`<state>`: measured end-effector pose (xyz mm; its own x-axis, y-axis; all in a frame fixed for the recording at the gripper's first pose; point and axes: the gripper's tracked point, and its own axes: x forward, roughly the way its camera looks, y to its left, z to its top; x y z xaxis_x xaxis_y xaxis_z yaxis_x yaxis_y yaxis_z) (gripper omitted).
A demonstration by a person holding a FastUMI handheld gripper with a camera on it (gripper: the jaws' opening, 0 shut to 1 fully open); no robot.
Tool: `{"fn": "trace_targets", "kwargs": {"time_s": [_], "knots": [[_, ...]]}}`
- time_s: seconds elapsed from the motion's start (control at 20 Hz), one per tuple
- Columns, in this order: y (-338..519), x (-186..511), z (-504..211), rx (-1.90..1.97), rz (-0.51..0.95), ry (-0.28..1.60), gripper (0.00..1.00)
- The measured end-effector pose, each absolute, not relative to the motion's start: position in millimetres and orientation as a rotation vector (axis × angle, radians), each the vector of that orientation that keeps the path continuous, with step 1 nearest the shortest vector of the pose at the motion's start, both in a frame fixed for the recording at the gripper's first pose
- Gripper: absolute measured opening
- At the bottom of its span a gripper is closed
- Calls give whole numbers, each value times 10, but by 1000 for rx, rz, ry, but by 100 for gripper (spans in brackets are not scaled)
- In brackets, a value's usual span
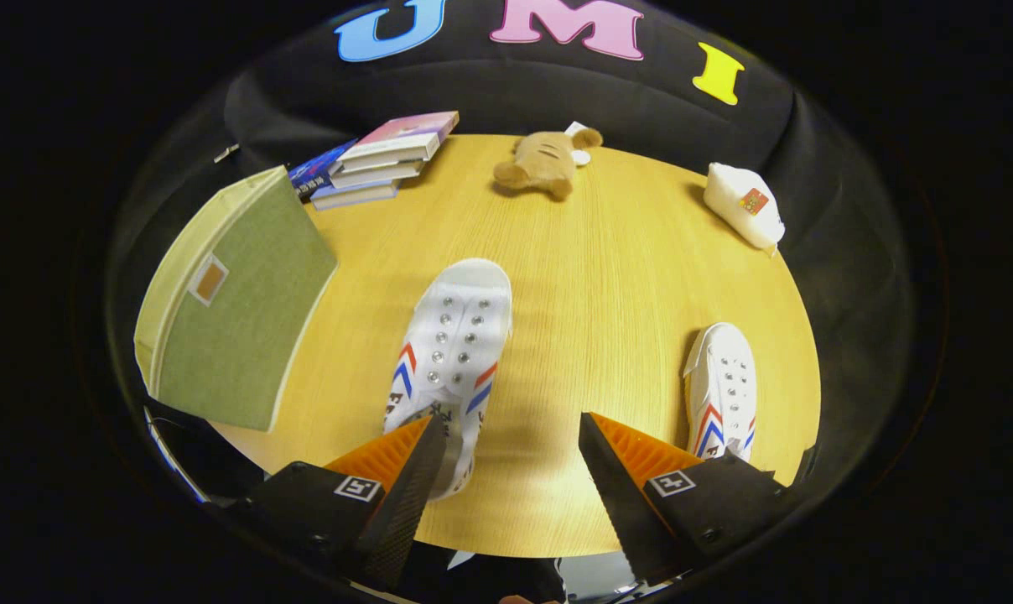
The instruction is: Open the storage box then place both shoes into the box .Put the left shoe in first, then the right shoe, with the right side of both shoes facing outward in a uniform manner.
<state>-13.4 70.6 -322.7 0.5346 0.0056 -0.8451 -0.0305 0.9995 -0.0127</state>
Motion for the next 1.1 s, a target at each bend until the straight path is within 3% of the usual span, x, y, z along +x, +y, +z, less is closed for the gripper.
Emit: {"fn": "trace_targets", "kwargs": {"time_s": [0.45, 0.5, 0.8, 0.9, 1.1], "knots": [[804, 118, -3597, 36, 51, 1075, 97], [853, 149, -3618, 52, 69, 1082, 91], [1038, 190, -3632, 105, 101, 1080, 22], [1027, 192, -3643, 124, 93, 1068, 12], [1027, 184, -3621, 234, 91, 1091, 5]]}}
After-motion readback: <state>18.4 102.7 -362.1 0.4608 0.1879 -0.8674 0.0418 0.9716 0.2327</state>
